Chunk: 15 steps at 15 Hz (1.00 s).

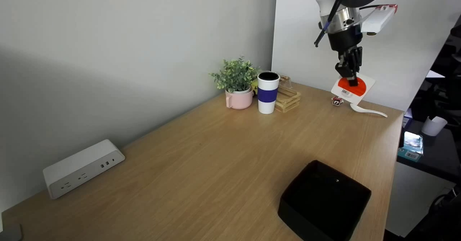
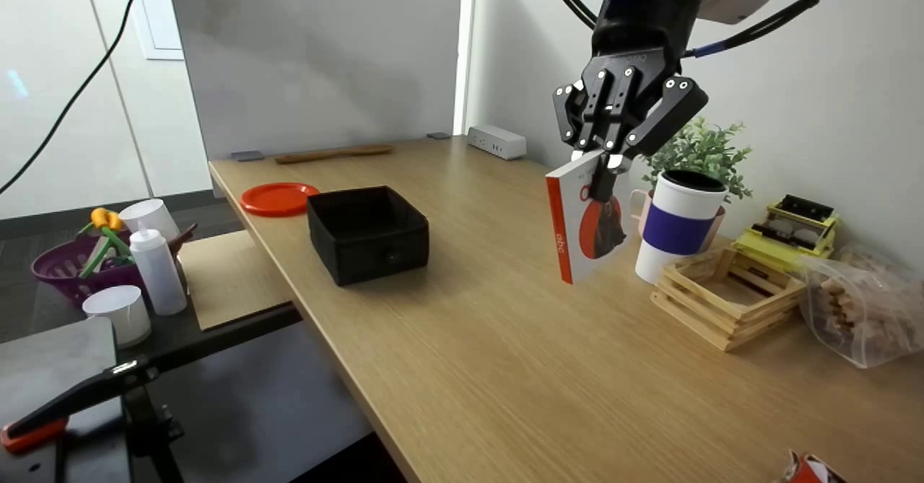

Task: Put the book in the black box

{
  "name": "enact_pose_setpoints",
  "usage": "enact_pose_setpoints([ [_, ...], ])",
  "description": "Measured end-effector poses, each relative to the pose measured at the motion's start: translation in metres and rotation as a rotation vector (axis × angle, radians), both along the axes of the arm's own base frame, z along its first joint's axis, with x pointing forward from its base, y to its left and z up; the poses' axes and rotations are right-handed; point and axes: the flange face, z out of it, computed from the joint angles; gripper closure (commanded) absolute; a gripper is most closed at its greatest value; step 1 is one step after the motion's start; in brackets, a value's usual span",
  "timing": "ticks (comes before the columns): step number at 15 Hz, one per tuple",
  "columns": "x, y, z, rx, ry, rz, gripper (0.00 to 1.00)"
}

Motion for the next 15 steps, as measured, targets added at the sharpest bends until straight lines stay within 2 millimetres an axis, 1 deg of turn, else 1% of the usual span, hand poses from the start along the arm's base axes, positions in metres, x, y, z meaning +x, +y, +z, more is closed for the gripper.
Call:
enact_pose_setpoints([
  [4, 0.007, 0.015, 0.011, 0.015, -0.006, 0.119, 0.96],
  [7, 0.012, 0.031, 0.015, 0.044, -0.005, 0.208, 0.96],
  [15, 0.016, 0.080, 0.017, 0.105, 0.021, 0.430, 0.96],
])
